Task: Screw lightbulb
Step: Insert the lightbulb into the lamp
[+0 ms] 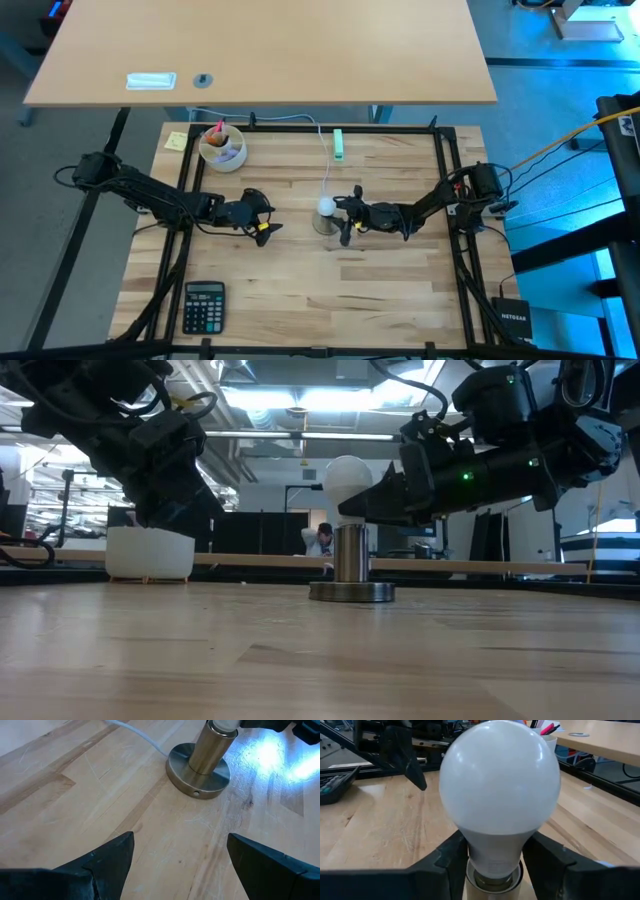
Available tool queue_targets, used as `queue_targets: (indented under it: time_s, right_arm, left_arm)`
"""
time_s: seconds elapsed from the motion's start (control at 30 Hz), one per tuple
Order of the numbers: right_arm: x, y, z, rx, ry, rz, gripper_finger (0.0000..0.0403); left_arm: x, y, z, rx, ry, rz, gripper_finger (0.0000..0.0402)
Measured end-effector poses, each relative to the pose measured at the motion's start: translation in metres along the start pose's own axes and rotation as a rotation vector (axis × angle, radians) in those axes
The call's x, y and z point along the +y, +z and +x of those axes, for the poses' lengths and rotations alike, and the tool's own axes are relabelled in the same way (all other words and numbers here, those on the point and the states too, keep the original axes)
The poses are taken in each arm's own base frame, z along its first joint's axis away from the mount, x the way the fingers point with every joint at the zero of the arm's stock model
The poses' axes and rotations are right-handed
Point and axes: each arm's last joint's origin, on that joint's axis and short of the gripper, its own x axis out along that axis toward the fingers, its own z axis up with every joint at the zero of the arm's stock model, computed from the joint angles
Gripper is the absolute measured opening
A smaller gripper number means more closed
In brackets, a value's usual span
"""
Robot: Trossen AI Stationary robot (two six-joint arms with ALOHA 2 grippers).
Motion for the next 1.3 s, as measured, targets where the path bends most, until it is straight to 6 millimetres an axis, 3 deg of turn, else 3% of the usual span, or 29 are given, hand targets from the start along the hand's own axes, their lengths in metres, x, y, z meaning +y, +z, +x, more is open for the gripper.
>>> queue_targets:
  time_s: [0.23,0.47,1.3]
  right_arm:
    - [-0.0003,0.0000,0.0000,0.000,-0.010,0.001,0.0190]
    - [-0.0006,-0.0007,-0.0001,0.005,-0.014,0.000,0.0170]
    - [-0.0043,-0.0027,-0.0006,0.010,-0.154,0.069,0.0181]
  left_arm:
    - [0.0000,0.0000,0.0000,0.000,0.000,-0.002,0.0310]
    - [-0.0001,0.0000,0.0000,0.000,0.000,-0.002,0.0310]
    - [-0.0001,0.0000,0.0000,0.000,0.000,-0.003,0.0310]
